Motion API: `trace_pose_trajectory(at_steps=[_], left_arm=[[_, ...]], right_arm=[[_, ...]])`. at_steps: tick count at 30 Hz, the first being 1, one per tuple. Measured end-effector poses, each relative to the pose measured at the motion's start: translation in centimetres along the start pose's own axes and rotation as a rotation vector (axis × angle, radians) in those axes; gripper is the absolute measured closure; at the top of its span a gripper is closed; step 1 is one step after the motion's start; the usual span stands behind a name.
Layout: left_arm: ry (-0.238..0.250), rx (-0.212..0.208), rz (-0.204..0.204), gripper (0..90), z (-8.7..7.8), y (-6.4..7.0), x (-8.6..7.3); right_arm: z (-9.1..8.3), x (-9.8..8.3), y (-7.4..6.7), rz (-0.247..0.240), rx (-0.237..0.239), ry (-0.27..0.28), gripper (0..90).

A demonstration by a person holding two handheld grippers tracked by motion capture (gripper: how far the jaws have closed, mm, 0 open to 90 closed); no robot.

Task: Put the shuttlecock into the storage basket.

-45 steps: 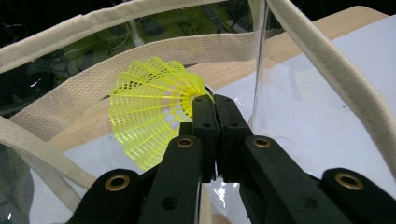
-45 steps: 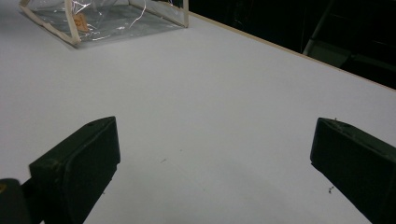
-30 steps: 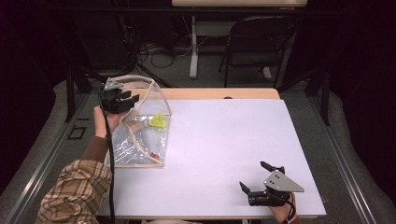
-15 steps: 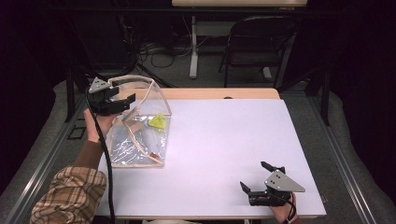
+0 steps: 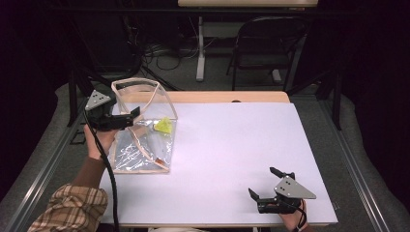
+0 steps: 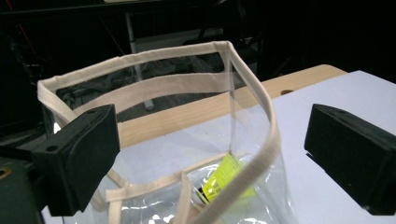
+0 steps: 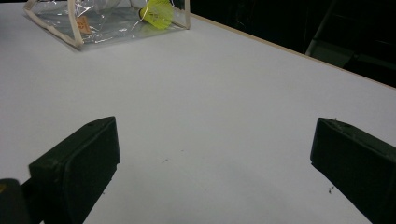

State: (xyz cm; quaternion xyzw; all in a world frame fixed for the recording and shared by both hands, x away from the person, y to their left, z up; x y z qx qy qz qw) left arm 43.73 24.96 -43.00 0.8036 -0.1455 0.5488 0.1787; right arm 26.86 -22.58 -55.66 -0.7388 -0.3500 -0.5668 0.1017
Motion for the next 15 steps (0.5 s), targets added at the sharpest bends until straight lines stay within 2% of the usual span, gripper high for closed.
trace_pose_trajectory(at_steps=[6,8,15], left_arm=[[0.014,-0.021,0.024,0.4,-1.2,1.4,-1.1],[0.009,-0.039,0.028,0.3,-1.7,1.9,-1.6],[0.033,-0.064,0.031,0.1,-2.8,3.1,-3.0]], right_arm=[[-0.1,0.1,-0.1,0.002,-0.001,0.011,0.5],[-0.2,0.2,-0.1,0.001,0.000,0.017,0.0],[-0.3,0.3,-0.2,0.004,0.010,0.033,0.0]])
Point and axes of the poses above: each handheld gripper's, and its own axes: z roughly forward along the jaws, x roughly out of its top, y roughly to its right, the point moved 4 cm from there along z, roughly forward along the jaws, and after that the axes turned 7 degrees about -z, right-handed, at the moved point
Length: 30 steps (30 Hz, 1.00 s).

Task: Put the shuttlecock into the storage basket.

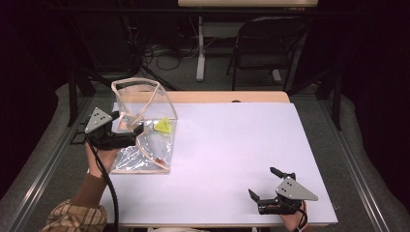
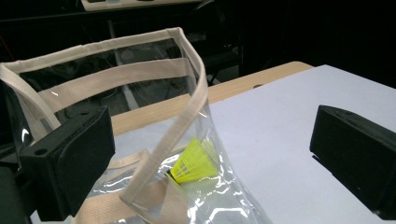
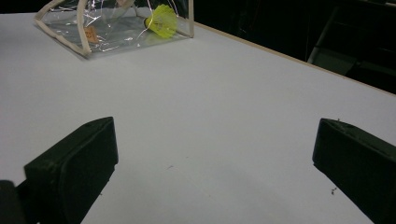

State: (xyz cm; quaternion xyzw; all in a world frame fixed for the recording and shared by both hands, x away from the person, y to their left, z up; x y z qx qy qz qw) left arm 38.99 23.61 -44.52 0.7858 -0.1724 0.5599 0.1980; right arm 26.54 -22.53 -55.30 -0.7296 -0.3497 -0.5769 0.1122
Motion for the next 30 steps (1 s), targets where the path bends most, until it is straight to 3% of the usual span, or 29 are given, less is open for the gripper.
trace_pose_trajectory(at_steps=[11,19,30], left_arm=[[0.027,-0.036,0.012,0.2,-1.4,1.3,-2.3],[0.019,-0.070,0.020,0.1,-2.0,2.3,-4.4],[0.006,-0.119,0.000,0.0,-1.9,3.2,-7.4]], right_arm=[[0.0,0.1,-0.1,-0.005,0.003,0.002,0.0],[0.0,0.0,-0.2,-0.008,0.007,-0.002,0.0],[0.2,0.0,-0.3,-0.011,0.009,-0.016,0.0]])
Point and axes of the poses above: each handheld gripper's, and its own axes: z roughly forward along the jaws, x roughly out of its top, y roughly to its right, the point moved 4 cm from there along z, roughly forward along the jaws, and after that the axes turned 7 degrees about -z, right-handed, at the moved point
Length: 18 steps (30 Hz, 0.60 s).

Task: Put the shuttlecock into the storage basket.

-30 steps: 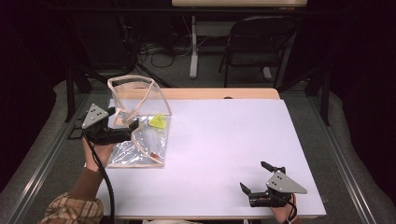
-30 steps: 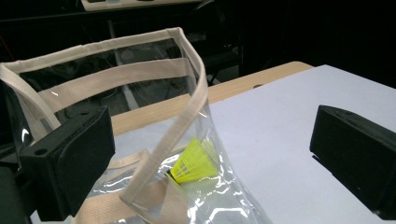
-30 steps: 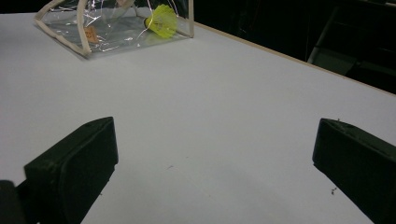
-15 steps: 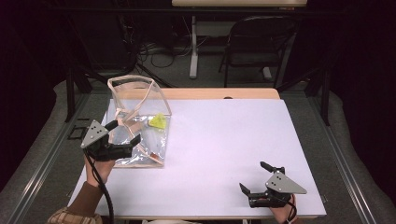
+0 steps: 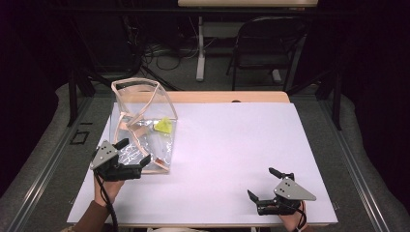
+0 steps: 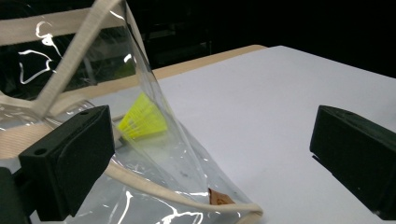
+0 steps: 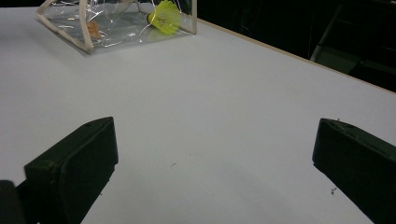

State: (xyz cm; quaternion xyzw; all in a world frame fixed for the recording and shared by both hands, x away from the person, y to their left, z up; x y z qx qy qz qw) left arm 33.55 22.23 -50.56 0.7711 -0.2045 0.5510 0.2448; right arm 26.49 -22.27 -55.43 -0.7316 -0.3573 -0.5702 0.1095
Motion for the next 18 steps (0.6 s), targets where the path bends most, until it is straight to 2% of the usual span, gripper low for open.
trace_pose_trajectory(at_steps=[5,6,11,13,18], left_arm=[[0.011,-0.006,0.003,0.0,0.0,0.3,-1.0],[0.008,-0.018,0.002,0.0,0.0,0.4,-1.3],[-0.014,-0.015,0.011,0.0,0.2,0.7,-2.3],[-0.010,-0.027,0.008,0.0,0.2,0.9,-2.7],[-0.005,-0.055,0.029,0.0,0.0,1.4,-3.6]], right_arm=[[0.0,0.0,0.0,-0.001,-0.001,-0.003,0.0],[0.0,0.0,0.0,-0.002,-0.002,-0.004,0.0],[0.0,0.0,0.0,-0.003,-0.002,-0.006,0.0],[0.0,0.0,0.0,-0.003,-0.003,-0.007,0.0],[0.0,0.0,0.0,-0.002,-0.003,-0.005,0.0]])
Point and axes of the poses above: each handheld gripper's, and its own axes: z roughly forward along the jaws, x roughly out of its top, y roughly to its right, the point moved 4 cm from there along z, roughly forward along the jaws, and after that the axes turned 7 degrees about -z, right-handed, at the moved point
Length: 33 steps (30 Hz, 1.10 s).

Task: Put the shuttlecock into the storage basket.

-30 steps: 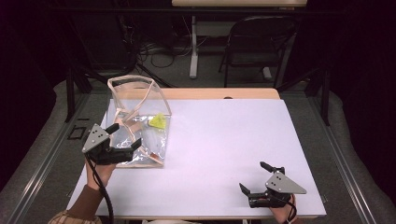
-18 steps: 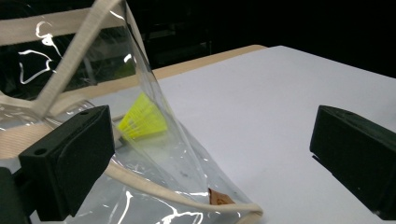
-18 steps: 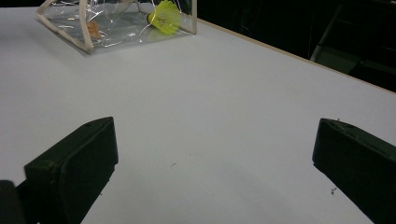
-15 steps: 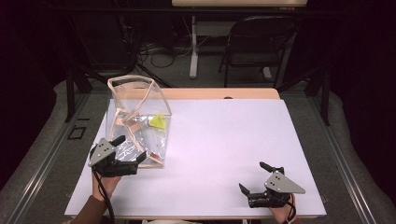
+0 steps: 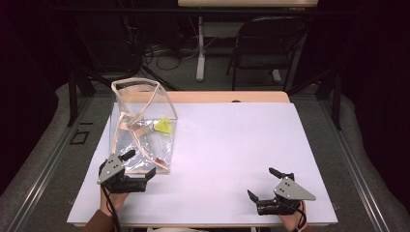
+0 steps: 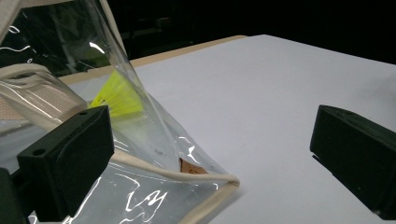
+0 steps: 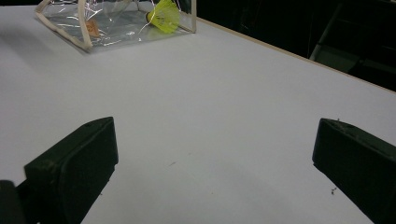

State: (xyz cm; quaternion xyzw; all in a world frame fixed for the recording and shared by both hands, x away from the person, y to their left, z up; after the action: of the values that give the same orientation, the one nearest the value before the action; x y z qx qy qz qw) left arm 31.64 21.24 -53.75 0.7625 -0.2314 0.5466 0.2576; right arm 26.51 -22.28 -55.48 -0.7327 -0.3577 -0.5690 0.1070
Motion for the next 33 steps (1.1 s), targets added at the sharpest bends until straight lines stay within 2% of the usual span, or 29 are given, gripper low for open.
trace_pose_trajectory(at_steps=[5,13,18,26,28,33], left_arm=[[0.026,-0.029,0.024,0.0,-0.1,0.6,-0.7],[-0.012,-0.052,0.029,0.0,0.0,1.3,-2.3],[-0.035,-0.052,0.034,0.0,0.0,1.6,-3.1],[-0.056,-0.078,0.051,0.0,0.1,2.2,-3.9],[-0.063,-0.073,0.063,0.0,0.2,2.3,-4.0],[-0.068,-0.085,0.055,0.0,0.3,2.2,-4.0]], right_arm=[[0.0,0.0,0.0,-0.001,0.000,0.000,0.0],[0.0,0.0,0.0,-0.001,-0.001,0.001,0.0],[0.0,0.0,-0.1,-0.001,0.002,0.003,0.0],[-0.1,0.1,-0.1,0.000,0.005,0.007,0.0],[-0.1,0.1,-0.1,0.001,0.005,0.008,0.0],[0.0,0.1,-0.2,-0.003,0.009,0.006,0.0]])
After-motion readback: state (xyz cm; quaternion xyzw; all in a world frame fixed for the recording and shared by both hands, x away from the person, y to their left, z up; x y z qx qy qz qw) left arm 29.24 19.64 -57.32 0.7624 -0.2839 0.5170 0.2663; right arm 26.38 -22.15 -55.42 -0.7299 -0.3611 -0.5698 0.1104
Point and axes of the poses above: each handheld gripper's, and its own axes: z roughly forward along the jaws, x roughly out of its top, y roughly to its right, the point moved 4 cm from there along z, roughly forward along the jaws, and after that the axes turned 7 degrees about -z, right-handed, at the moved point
